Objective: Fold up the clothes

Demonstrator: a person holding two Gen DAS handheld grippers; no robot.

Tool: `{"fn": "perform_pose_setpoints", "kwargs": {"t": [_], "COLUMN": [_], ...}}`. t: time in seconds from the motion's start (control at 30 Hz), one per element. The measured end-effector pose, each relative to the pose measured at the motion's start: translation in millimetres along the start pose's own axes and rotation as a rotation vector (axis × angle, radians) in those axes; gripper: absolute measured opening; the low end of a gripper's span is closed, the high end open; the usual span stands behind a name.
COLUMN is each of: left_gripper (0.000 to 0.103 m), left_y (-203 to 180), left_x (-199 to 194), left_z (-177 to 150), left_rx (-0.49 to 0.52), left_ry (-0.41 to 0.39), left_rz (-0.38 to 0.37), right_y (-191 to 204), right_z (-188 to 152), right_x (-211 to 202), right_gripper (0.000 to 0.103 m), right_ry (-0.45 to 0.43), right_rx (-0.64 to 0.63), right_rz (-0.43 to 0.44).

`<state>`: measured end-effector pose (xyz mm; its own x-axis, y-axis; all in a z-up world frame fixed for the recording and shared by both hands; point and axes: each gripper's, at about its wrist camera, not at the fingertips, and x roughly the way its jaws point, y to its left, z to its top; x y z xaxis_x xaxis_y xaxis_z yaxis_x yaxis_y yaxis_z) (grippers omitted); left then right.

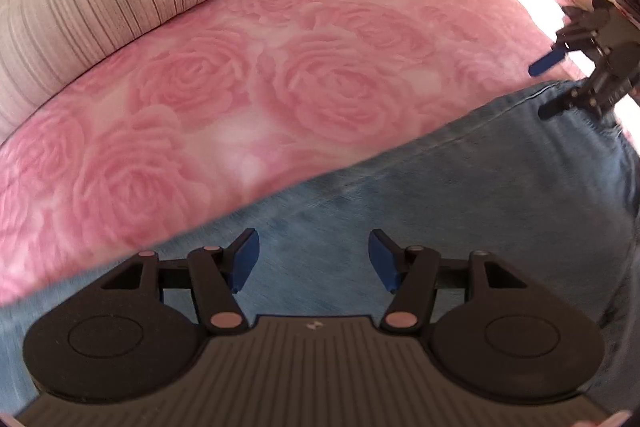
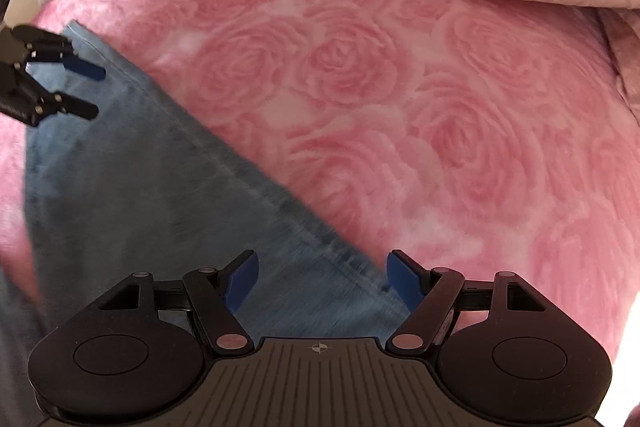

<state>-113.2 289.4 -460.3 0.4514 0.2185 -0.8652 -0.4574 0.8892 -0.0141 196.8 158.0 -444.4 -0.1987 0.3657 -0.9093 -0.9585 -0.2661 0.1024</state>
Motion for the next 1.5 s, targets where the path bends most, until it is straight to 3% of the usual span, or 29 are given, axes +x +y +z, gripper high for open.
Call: {"fn": "perform_pose_setpoints", "kwargs": {"t": [0.2, 0.43, 0.47, 0.5, 0.57, 0.63, 0.67, 0.8, 1.0, 1.1, 1.17, 1.27, 1.37, 1.43, 1.5], "left_gripper": [0.057, 0.065, 0.063, 0.059, 0.03, 0.014, 0.007, 0.004, 0.003, 0.003, 0.003, 0.005, 0.008, 0.01, 0.016], "left_y": [35.9, 60.2, 60.3, 60.0, 55.1, 40.8, 32.8, 9.8, -38.8, -73.2, -97.7, -128.7, -146.0, -152.7, -151.3], "left_x": [13.7, 27.8, 29.0, 29.1, 23.8, 17.4, 14.2, -17.5, -117.1, -179.3, -209.2, -228.9, -216.8, -211.9, -216.1], "left_z": [4.9, 1.1, 0.6, 0.3, -1.4, -5.8, -8.6, -21.7, -62.7, -99.3, -128.3, -181.4, -234.3, -253.8, -259.9], "left_rx": [0.166, 0.207, 0.202, 0.201, 0.231, 0.31, 0.349, 0.339, 0.175, 0.013, -0.09, -0.277, -0.475, -0.536, -0.563], "left_ry": [0.043, 0.106, 0.107, 0.107, 0.098, 0.09, 0.09, 0.052, -0.07, -0.129, -0.124, -0.059, 0.087, 0.15, 0.152], "left_rz": [0.039, -0.01, -0.012, -0.018, -0.041, -0.013, 0.023, 0.121, 0.232, 0.231, 0.214, 0.159, 0.082, 0.037, -0.015], "right_y": [-21.9, -22.0, -22.0, -20.6, -12.2, 7.0, 16.7, 55.1, 112.8, 141.7, 167.2, 213.9, 254.2, 274.0, 291.5], "right_z": [8.8, 6.5, 6.1, 6.2, 4.5, -6.6, -12.2, -34.6, -68.2, -84.9, -106.2, -152.7, -200.7, -224.0, -243.7], "right_x": [22.8, 29.5, 30.4, 30.8, 24.9, 5.4, -4.4, -43.4, -102.0, -131.3, -155.3, -176.5, -163.0, -150.3, -140.0], "right_gripper": [0.075, 0.075, 0.068, 0.063, 0.031, 0.015, 0.012, 0.01, 0.009, 0.009, 0.009, 0.009, 0.016, 0.023, 0.031], "right_ry": [0.085, 0.106, 0.109, 0.11, 0.095, 0.059, 0.041, -0.03, -0.137, -0.192, -0.197, -0.13, 0.037, 0.142, 0.222], "right_rx": [-0.058, -0.091, -0.096, -0.102, -0.12, -0.16, -0.18, -0.259, -0.377, -0.436, -0.448, -0.439, -0.341, -0.251, -0.156], "right_rz": [0.066, 0.069, 0.069, 0.069, 0.068, 0.021, -0.002, -0.096, -0.236, -0.307, -0.321, -0.32, -0.313, -0.319, -0.338]}}
